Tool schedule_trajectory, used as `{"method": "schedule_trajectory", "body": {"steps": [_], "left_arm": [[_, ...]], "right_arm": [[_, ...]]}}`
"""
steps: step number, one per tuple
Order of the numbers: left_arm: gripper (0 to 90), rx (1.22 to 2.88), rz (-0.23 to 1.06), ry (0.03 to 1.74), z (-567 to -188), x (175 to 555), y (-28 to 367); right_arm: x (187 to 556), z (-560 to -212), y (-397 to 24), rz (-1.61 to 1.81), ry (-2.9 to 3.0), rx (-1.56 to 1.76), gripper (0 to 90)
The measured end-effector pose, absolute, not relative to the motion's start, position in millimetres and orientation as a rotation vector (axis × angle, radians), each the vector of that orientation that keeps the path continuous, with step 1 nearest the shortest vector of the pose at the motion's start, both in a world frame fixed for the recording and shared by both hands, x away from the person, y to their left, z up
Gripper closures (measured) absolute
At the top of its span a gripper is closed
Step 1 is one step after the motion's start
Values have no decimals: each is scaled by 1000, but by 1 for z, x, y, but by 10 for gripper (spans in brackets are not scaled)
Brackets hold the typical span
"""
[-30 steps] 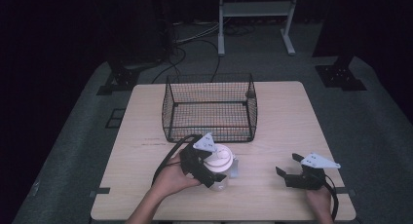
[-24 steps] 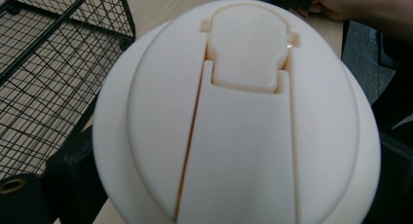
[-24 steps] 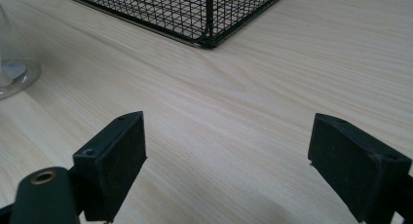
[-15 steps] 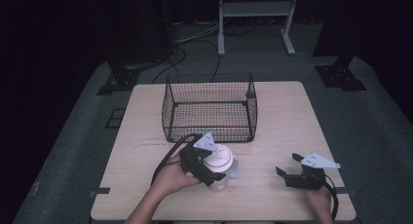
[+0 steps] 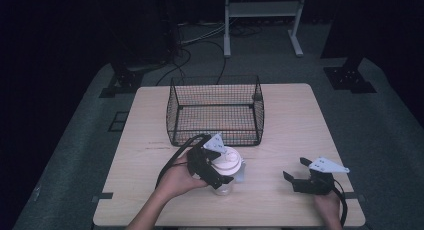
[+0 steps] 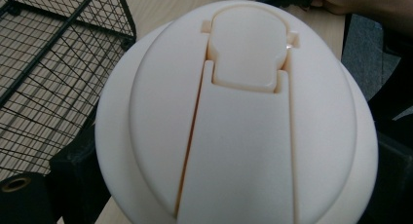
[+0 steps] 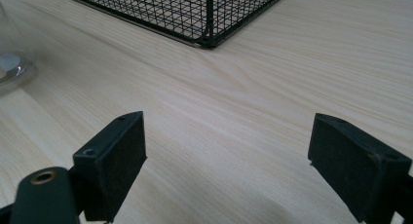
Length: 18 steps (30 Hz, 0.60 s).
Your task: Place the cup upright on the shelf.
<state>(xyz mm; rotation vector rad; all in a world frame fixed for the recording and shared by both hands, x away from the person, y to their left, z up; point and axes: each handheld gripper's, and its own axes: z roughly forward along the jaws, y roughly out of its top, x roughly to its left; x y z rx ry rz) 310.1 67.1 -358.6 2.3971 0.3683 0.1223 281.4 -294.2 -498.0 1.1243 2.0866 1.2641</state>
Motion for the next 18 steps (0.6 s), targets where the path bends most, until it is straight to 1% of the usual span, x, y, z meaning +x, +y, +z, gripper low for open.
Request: {"method": "schedule_trajectory", "body": {"steps": [18], "left_arm": [[53, 2389, 128, 361, -331, 321, 64]], "right_arm": [[281, -498, -294, 1265, 2087, 1128, 129]]}}
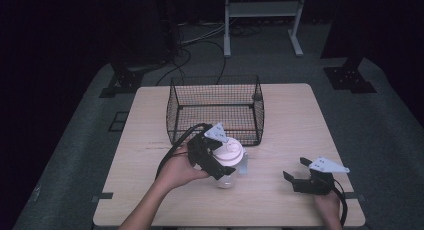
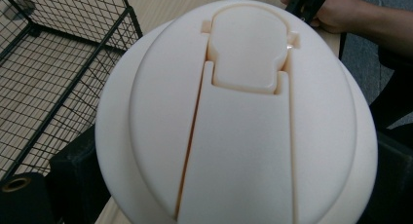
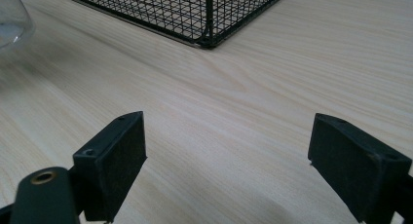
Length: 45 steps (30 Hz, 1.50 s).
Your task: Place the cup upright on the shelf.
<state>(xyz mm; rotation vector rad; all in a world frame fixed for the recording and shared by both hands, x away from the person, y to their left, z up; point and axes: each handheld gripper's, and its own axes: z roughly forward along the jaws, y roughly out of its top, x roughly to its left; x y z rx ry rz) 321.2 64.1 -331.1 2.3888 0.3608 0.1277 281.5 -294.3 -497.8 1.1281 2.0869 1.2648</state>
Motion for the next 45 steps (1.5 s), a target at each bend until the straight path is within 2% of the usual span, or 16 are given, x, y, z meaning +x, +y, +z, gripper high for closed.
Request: {"method": "schedule_trajectory", "body": {"steps": [28, 45], "left_arm": [[53, 2365, 185, 364, -264, 345, 65], [53, 2363, 215, 347, -224, 364, 48]], "right_arm": [[282, -498, -294, 1268, 2082, 1133, 129], [282, -498, -294, 1264, 2083, 1133, 129]]}}
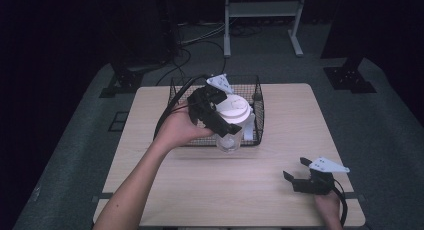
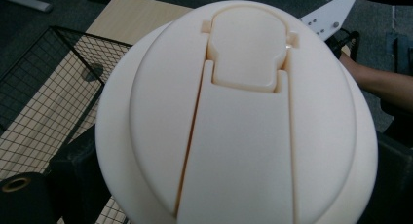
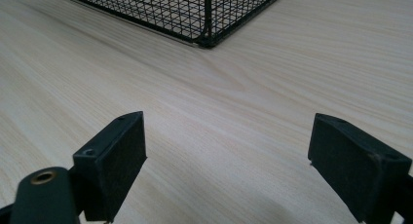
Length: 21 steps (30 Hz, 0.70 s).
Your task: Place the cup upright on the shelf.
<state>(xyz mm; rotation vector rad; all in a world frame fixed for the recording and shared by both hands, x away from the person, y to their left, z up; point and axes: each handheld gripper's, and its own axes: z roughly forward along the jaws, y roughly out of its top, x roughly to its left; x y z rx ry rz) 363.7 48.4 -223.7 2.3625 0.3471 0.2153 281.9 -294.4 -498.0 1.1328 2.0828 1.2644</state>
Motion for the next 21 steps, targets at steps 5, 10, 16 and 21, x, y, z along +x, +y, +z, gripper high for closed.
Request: {"method": "schedule_trajectory", "body": {"steps": [5, 10, 16, 21], "left_arm": [[53, 2369, 221, 364, -218, 373, 44], [53, 2373, 230, 376, -212, 383, 41], [53, 2380, 262, 388, -207, 392, 36], [53, 2384, 267, 409, -205, 404, 33]], "right_arm": [[282, -498, -294, 1266, 2082, 1138, 129], [282, -498, -295, 1264, 2084, 1134, 129], [282, -498, -294, 1260, 2082, 1142, 129], [282, -498, -294, 1259, 2081, 1147, 129]]}}
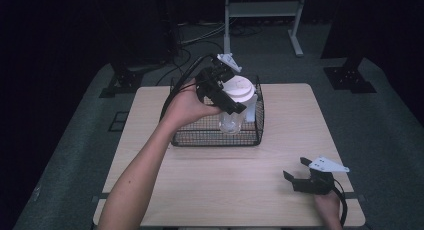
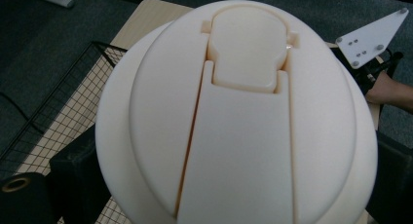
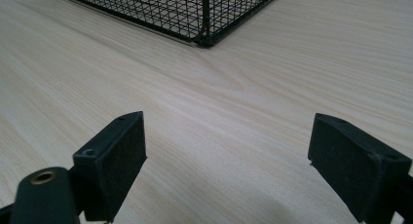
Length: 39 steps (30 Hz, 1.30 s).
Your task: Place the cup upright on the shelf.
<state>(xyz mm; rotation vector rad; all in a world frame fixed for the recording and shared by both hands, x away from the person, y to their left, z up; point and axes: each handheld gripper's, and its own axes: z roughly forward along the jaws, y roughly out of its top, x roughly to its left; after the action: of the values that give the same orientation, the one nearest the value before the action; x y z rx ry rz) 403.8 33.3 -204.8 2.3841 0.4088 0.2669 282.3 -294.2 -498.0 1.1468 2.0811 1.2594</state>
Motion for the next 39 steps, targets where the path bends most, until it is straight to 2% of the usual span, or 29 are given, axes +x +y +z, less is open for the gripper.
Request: {"method": "schedule_trajectory", "body": {"steps": [25, 39], "left_arm": [[53, 2428, 274, 587, -192, 466, 28], [53, 2428, 271, 677, -210, 491, 22]], "right_arm": [[282, -498, -295, 1264, 2080, 1146, 129], [282, -498, -295, 1268, 2081, 1144, 129]]}}
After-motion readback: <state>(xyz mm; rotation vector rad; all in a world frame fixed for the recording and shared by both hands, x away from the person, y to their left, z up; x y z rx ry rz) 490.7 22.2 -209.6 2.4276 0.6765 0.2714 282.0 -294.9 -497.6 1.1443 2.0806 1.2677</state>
